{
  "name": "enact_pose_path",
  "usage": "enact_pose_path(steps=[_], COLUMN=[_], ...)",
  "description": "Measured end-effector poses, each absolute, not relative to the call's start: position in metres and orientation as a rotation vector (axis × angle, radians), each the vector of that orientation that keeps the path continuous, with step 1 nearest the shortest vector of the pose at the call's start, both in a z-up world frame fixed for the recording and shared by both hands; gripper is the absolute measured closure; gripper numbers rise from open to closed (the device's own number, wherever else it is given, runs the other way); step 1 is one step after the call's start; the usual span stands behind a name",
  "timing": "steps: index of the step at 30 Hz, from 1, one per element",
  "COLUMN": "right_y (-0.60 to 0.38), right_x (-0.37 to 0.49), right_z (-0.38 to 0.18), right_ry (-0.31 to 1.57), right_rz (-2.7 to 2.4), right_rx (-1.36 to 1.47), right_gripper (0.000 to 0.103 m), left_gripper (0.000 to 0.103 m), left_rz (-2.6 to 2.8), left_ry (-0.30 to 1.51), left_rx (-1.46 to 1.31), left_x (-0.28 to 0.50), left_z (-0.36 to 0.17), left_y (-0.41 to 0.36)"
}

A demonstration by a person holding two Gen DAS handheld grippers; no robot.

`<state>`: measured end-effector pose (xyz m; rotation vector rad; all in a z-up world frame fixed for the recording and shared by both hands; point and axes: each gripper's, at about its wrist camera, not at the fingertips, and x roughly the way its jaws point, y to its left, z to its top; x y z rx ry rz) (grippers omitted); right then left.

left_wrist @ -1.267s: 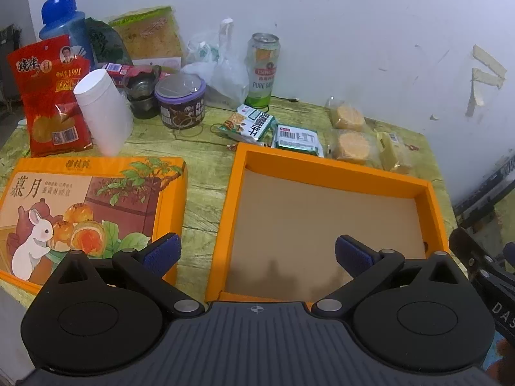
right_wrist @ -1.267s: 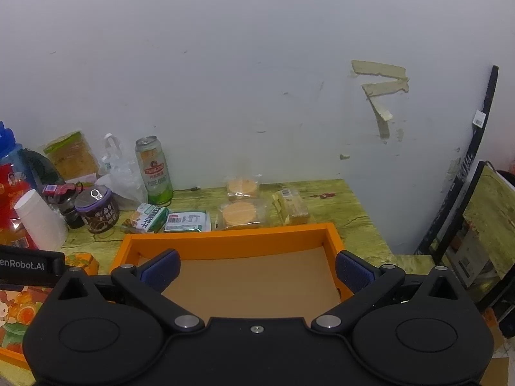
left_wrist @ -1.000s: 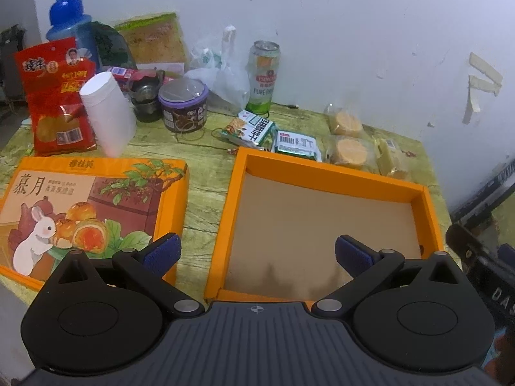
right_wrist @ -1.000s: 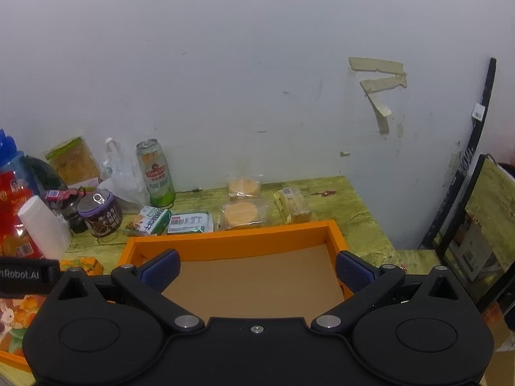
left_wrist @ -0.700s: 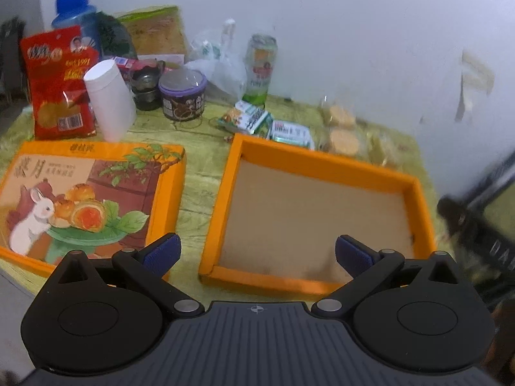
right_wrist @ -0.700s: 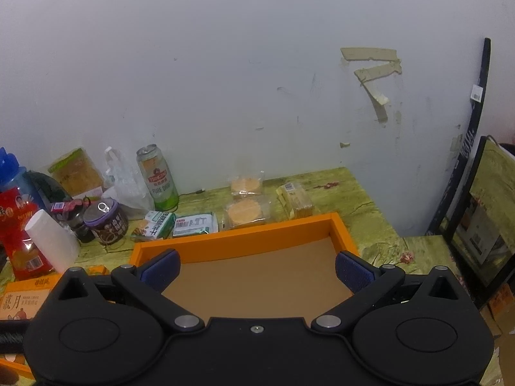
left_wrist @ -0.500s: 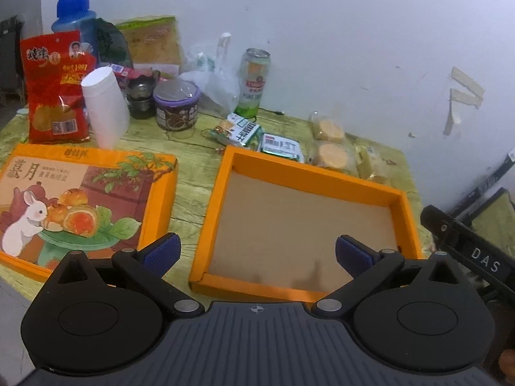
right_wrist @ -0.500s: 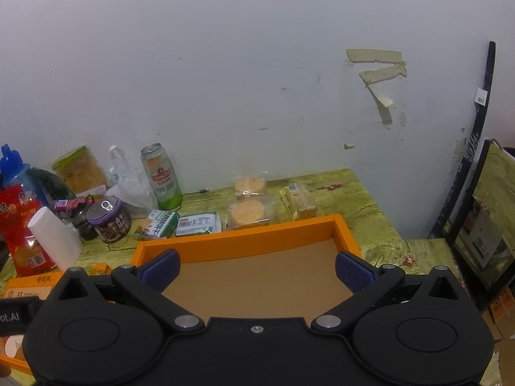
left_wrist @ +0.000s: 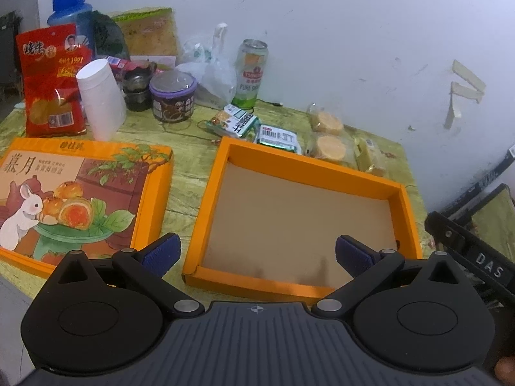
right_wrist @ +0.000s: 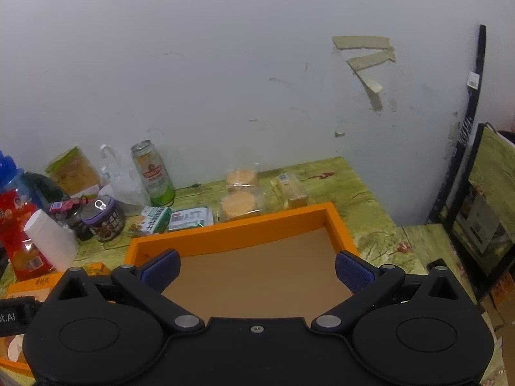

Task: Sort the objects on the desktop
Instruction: 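Move both tools toward the snacks beyond the empty orange tray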

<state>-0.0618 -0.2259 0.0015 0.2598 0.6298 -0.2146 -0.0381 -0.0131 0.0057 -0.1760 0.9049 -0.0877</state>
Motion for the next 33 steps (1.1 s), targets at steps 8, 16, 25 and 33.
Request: enact_pose_path(steps=[8,16,25,33], right_y=[-0.232,-0.239,-0.242,-0.243], right_x=[-0.061,-0.057,-0.050,-0.045], right_z=[0.001,0.002,-0.001,-0.002], right_ry=[0.634,0.628,0.651,0.660], right_rz=[-0.215,-0.216,-0.215,-0.201], right_rx=[0.239,0.231,0.226,0.225], right_gripper=[0.000,0.001,0.001,0.000], left_gripper=[0.000,0.000,0.000,0.000], left_rz=[-0.066,-0.064,-0.043,-0.027], left_ry=[0.901,0.891,0.914,0.939], left_rx=[-0.102,-0.079,-0.092,-0.100], left_x=[-0.032,-0.030,-0.026,-0.022], left_z=[0.010,0.014,0.010,0.006], left_y=[-0.029,-0.037,-0.034,-0.033])
